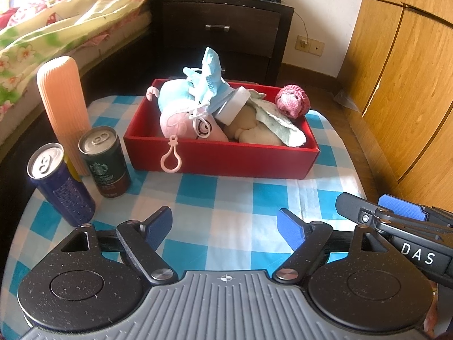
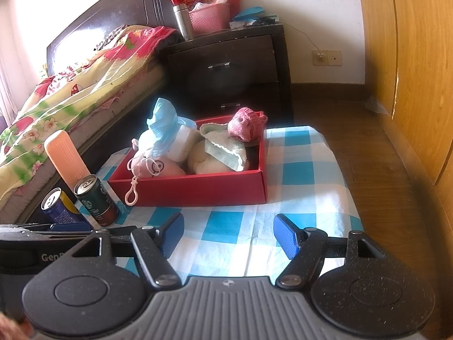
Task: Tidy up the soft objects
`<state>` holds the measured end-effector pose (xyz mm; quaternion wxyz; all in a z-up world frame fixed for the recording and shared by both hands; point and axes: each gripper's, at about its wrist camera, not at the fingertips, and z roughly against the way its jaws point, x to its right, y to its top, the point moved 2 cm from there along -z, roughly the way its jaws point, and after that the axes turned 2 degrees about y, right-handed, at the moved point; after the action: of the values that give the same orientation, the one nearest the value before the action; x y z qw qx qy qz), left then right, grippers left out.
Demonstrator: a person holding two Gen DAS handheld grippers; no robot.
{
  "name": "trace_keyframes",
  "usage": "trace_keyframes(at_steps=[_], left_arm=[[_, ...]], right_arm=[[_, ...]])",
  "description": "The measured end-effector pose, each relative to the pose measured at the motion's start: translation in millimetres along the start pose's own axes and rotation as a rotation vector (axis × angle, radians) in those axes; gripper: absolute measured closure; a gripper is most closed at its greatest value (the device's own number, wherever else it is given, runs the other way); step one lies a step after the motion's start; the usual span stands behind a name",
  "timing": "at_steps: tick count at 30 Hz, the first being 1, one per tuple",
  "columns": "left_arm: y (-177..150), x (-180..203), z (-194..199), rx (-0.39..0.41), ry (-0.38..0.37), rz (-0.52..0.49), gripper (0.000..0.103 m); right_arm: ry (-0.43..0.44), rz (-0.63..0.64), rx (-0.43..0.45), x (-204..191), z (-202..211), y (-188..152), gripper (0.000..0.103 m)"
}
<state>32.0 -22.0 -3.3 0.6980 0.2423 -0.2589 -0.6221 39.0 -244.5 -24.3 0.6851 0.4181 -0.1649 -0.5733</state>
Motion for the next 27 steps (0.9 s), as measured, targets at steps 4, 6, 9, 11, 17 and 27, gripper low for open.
trace_keyframes(at_steps=[4, 6, 9, 11, 17, 27], left_arm=[[-1.2, -0.7, 0.5, 0.014, -0.004, 0.007, 0.023], [-1.6, -1.1, 0.9, 0.021, -0.005, 0.006, 0.023], [-1.7, -0.4, 0.9, 0.025, -0.001, 0.006, 0.022], [-1.1, -1.3, -0.4, 0.007, -0.007, 0.016, 0.022], [-2.0, -3.2, -3.7, -0.011, -0.02, 0.042, 0.022], [-2.9, -4.6, -5.2, -0.013, -0.022, 0.064, 0.019]], right_arm=[[0.0, 0.001, 0.003, -0.7, 0.0, 0.2, 0.055], [0.002, 0.0, 0.003, -0.8, -0.4, 0.4, 0.055], [0.003, -0.004, 0.001, -1.2, -1.0, 0.2, 0.055], [0.004, -0.005, 0.0, -1.2, -1.1, 0.3, 0.055], [0.004, -0.004, -0.001, -1.1, -1.9, 0.3, 0.055], [0.006, -0.007, 0.006, -0.7, -0.7, 0.9, 0.055]])
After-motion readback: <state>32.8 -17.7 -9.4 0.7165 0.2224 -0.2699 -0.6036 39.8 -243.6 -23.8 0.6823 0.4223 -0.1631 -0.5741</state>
